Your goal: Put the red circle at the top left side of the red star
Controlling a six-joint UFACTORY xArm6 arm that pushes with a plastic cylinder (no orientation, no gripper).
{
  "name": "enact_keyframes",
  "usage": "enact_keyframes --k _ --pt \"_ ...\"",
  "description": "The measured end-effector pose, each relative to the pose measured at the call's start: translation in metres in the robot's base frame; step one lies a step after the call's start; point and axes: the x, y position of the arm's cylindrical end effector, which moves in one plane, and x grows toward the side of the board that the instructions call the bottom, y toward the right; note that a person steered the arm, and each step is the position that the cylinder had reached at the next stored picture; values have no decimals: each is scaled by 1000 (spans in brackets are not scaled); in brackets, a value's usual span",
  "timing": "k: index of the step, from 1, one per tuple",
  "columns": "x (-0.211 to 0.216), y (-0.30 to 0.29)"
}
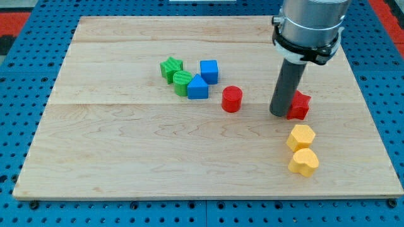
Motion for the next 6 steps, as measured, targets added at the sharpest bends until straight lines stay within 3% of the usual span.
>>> enact_keyframes --k 1,2,4,6 --pt "18 -65" --pt "4 -112" --pt "-27 -19" --pt "-39 -16"
